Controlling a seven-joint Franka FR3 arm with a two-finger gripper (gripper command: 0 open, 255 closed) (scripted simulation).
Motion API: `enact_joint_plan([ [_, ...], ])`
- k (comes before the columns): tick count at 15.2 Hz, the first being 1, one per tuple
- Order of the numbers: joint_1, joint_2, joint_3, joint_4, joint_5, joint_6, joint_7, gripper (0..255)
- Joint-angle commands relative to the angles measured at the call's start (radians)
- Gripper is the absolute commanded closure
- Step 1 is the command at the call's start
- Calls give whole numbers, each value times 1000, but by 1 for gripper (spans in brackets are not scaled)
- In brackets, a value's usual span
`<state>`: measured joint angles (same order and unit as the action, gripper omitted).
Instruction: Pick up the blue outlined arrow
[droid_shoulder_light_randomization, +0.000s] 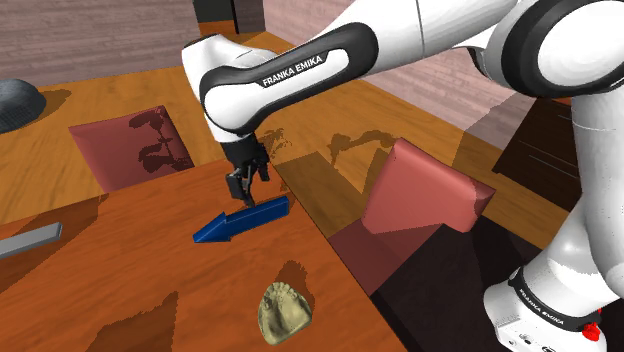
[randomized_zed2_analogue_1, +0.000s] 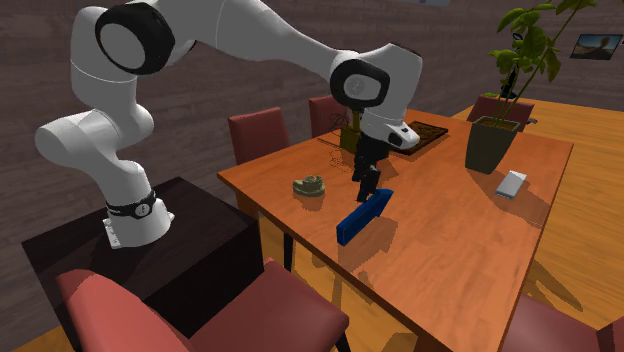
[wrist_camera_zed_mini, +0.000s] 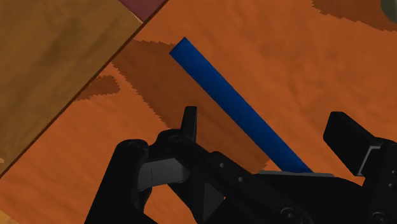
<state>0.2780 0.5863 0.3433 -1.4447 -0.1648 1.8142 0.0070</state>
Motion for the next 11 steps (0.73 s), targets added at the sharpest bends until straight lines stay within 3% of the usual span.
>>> enact_joint_plan([
  [1, 37, 94, 1, 122, -15, -38, -1, 0],
  [5, 113, 275, -2, 374, -37, -123, -16, 0],
  [11, 112, 301, -8, 338, -43, -62, -14, 0],
])
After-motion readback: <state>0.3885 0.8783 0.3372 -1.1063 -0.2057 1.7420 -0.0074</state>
